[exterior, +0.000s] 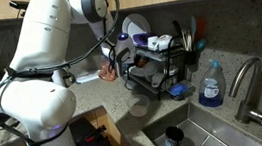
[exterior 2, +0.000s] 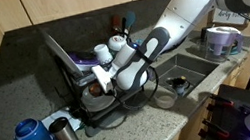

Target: Get the black bowl and put it on top of the white bowl on the lower level of the plate dryer

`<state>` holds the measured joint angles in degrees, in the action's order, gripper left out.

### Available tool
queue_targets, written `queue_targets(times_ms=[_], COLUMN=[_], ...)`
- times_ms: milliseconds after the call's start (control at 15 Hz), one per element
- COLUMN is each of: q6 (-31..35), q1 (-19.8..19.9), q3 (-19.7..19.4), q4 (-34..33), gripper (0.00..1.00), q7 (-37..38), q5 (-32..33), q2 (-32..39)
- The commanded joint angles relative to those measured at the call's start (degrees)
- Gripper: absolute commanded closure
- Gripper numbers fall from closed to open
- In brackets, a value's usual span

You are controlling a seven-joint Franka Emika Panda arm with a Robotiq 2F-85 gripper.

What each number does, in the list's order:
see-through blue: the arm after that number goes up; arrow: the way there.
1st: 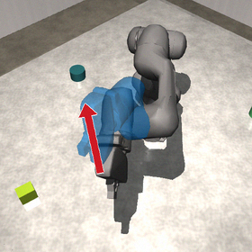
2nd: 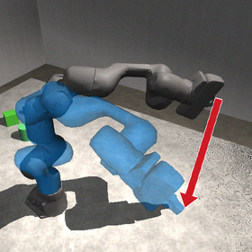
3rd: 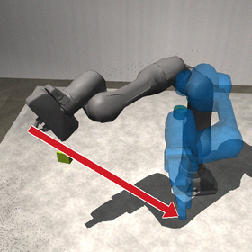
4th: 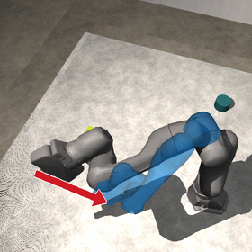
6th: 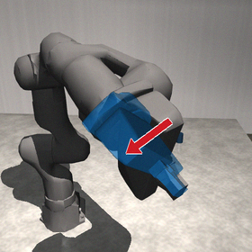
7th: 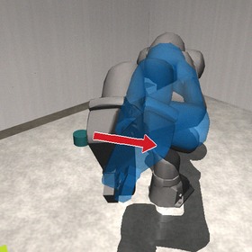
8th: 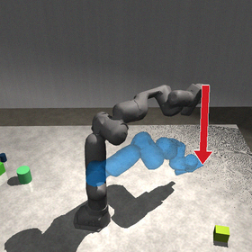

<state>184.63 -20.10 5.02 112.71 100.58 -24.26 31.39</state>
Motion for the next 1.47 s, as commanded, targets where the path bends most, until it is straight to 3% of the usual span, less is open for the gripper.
queue_targets(times_ms=[0, 1400], q6=[3.06, 7.36], q1=[0.52, 2.67], q3=[1.18, 3.87], q4=[0.14, -1.78], gripper=[0.99, 0.99], q7=[-0.08, -1.45], q5=[-1.42, -1.03], q2=[0.38, 3.93])
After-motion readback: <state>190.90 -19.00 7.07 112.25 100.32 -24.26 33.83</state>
